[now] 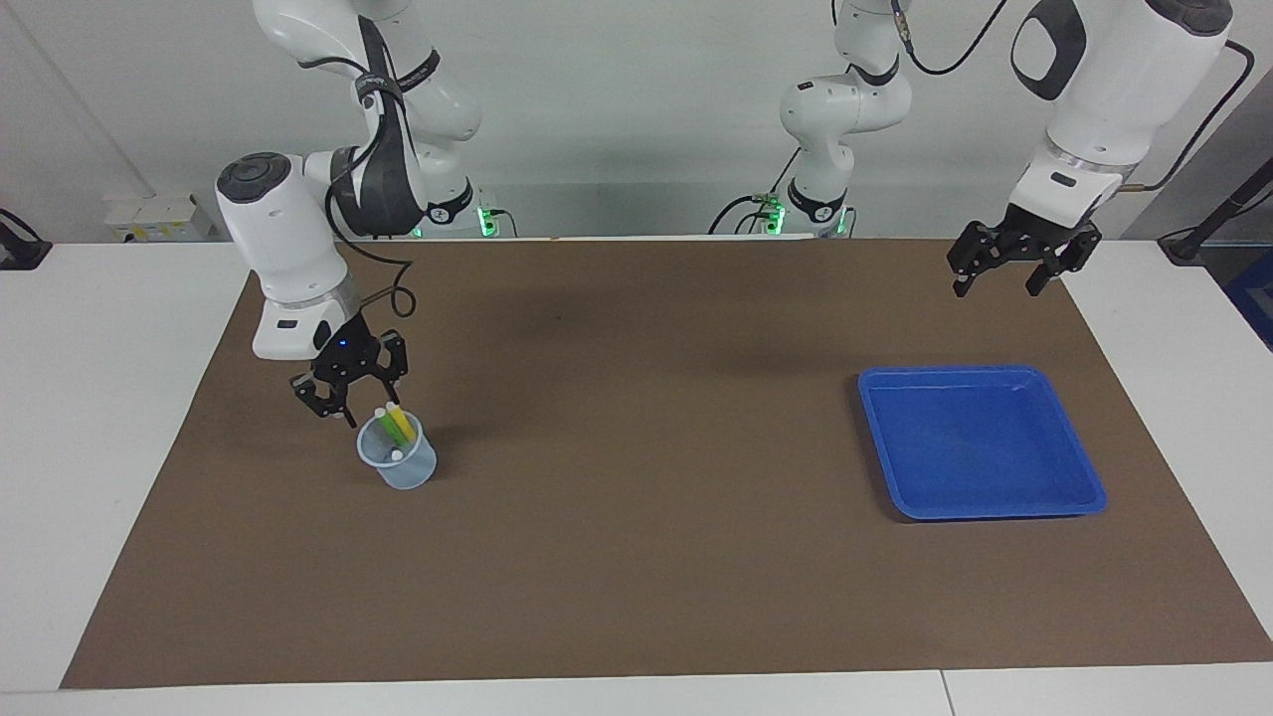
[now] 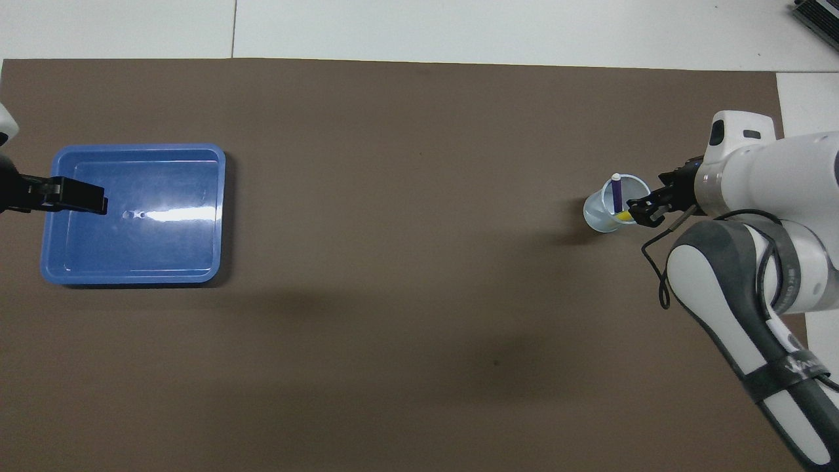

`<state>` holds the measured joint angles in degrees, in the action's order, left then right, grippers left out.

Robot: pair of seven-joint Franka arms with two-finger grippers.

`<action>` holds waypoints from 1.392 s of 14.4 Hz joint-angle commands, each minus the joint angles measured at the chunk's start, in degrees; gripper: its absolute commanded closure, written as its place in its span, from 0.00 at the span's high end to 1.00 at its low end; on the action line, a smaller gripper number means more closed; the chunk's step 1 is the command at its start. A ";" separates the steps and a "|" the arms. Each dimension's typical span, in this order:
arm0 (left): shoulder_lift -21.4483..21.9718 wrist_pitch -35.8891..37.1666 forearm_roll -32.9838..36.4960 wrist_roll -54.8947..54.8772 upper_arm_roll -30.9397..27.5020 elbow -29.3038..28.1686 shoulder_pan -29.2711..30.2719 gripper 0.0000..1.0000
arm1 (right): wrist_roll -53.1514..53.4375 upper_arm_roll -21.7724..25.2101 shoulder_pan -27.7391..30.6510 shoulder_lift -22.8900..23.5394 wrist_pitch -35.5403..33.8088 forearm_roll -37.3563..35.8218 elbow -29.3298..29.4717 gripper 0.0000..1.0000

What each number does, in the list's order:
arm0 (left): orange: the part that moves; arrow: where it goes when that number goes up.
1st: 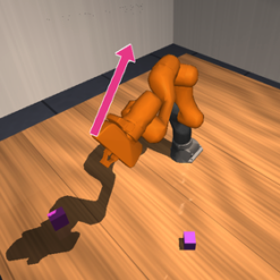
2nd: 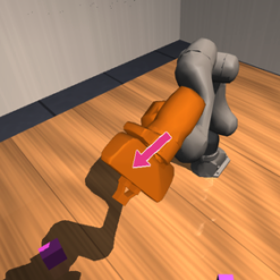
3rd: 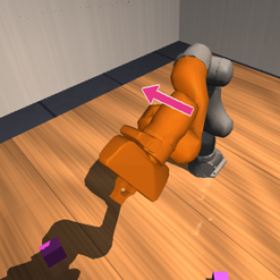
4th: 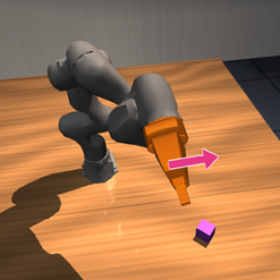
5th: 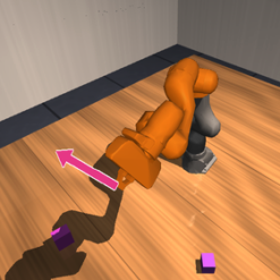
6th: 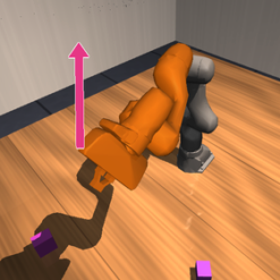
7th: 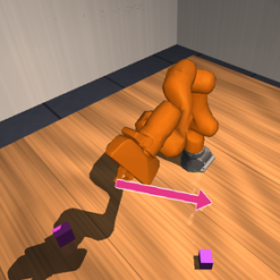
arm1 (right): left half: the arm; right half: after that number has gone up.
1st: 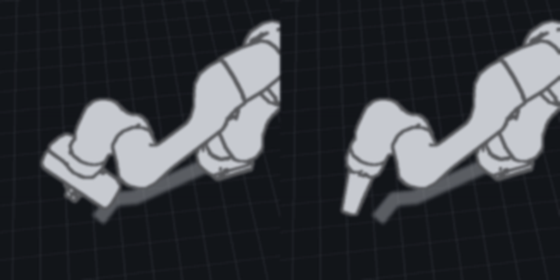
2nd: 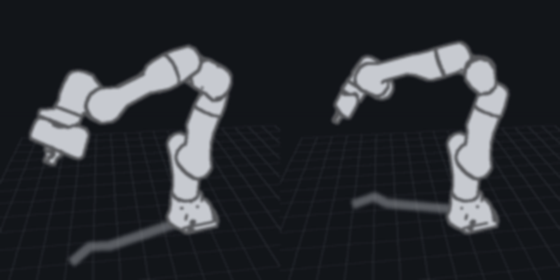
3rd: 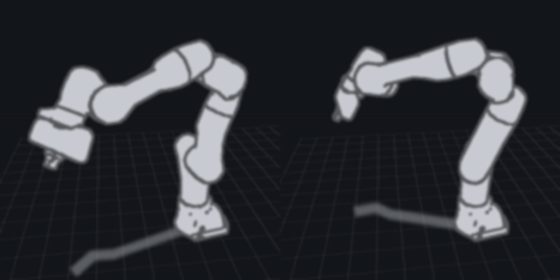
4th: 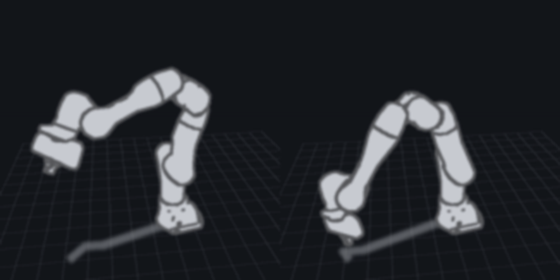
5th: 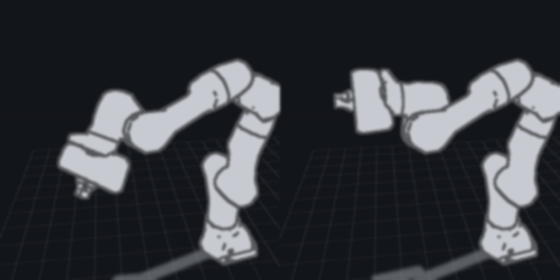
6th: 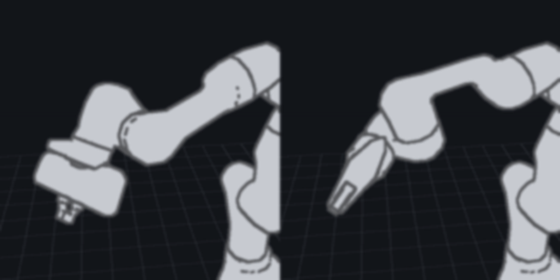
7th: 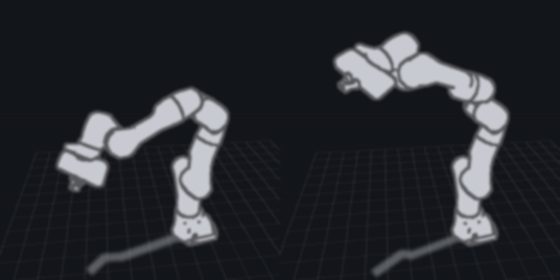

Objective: Transfer and insert pens with both arms
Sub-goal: 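Open the right gripper and draw it back from the cup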

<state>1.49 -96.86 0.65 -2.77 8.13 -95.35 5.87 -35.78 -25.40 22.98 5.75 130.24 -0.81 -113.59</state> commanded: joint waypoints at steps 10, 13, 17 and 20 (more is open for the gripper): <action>1.06 0.97 1.19 -0.39 0.22 -0.37 0.28 1.00 | 16.87 -2.46 -2.50 -2.94 -20.87 0.02 12.41 1.00; 1.06 0.88 1.19 -0.31 0.22 -0.37 0.28 1.00 | 21.61 -2.46 -2.41 -3.11 -29.85 0.45 16.20 1.00; 1.06 0.88 1.19 -0.31 0.22 -0.37 0.28 1.00 | 23.82 -2.46 -2.50 -8.37 -37.94 0.54 16.47 1.00; 1.06 0.97 1.19 -0.39 0.22 -0.37 0.28 1.00 | 23.91 -2.46 -2.59 -10.06 -39.98 0.63 16.39 1.00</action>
<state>1.49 -96.84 0.69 -2.77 8.10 -95.35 5.94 -12.85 -27.44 19.88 -2.97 91.37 -0.75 -96.79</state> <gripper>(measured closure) 0.000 0.000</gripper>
